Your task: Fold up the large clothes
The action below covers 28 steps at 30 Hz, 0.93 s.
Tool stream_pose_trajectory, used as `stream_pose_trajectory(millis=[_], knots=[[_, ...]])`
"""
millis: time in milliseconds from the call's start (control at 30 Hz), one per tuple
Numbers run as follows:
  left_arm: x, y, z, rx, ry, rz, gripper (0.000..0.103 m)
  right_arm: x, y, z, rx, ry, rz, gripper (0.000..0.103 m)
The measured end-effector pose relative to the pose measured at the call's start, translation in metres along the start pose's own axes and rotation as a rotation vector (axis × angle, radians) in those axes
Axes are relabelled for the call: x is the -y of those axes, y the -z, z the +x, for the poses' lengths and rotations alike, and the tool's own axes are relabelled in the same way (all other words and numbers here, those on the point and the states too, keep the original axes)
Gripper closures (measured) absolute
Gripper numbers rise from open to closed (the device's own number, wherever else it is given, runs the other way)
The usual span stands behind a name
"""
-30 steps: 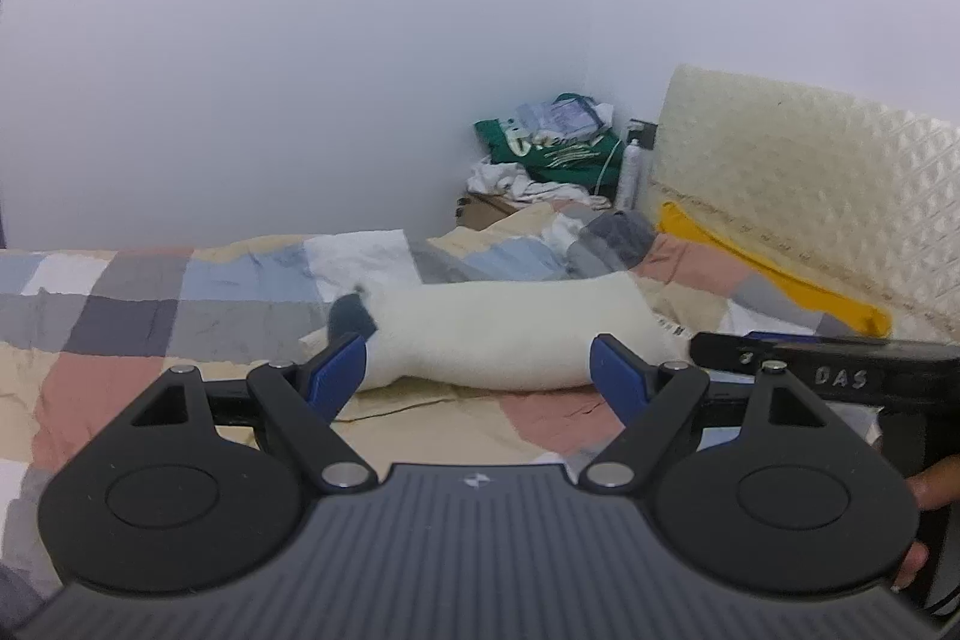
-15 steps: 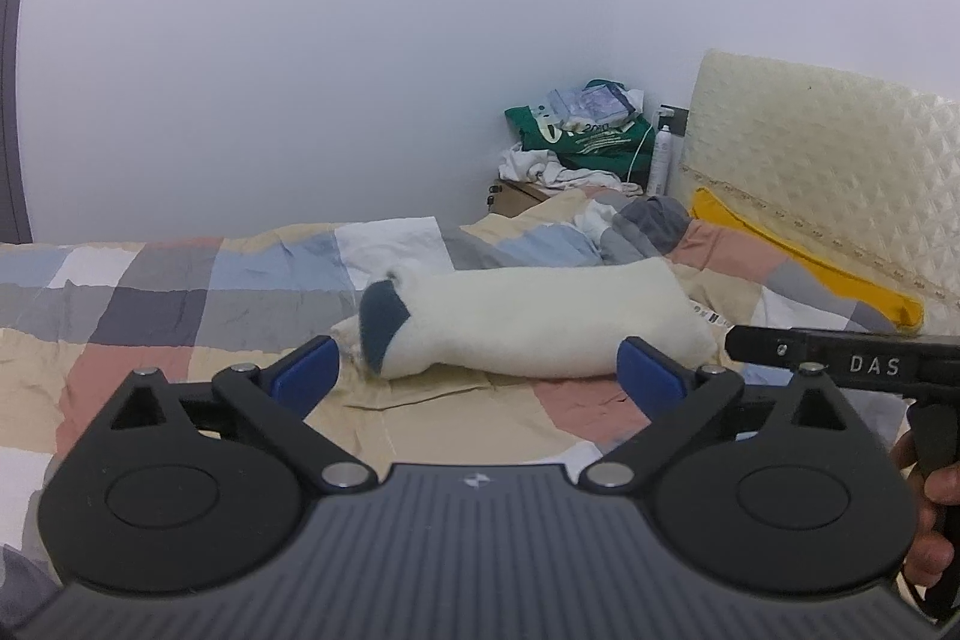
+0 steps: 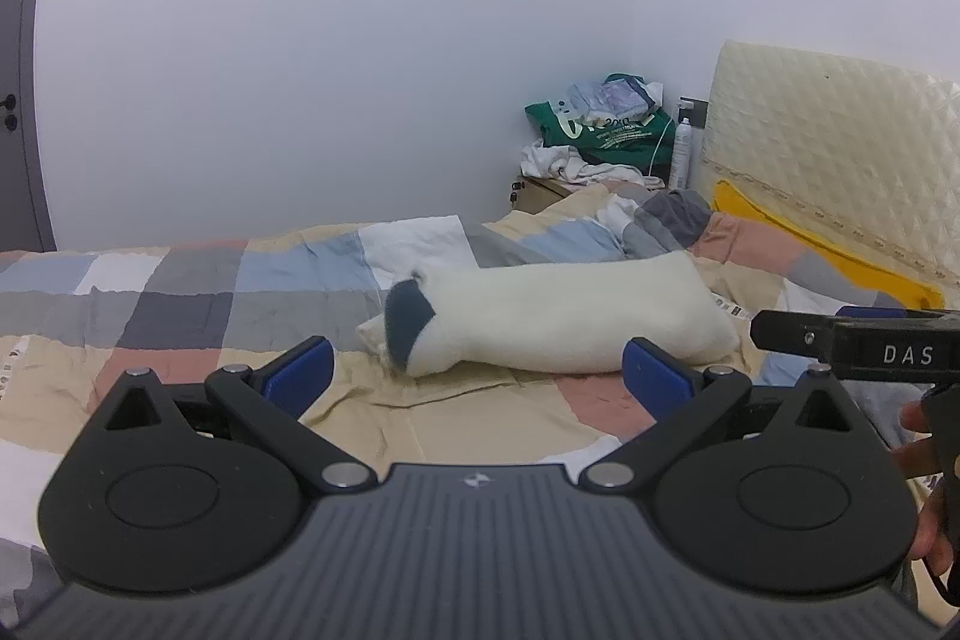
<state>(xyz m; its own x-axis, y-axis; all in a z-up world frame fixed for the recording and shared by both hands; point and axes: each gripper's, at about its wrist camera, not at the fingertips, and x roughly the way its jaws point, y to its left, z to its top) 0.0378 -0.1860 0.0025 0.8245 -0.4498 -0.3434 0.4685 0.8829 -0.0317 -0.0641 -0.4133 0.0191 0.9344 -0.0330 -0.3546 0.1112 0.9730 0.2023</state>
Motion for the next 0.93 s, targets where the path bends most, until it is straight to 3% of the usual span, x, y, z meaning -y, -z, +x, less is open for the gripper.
stream_pose_trajectory(millis=[933], knots=[[0.008,0.0004,-0.0091,-0.012,-0.032,0.009,0.0,-0.0012,0.0069,-0.008,-0.03,0.013,0.016,0.0]])
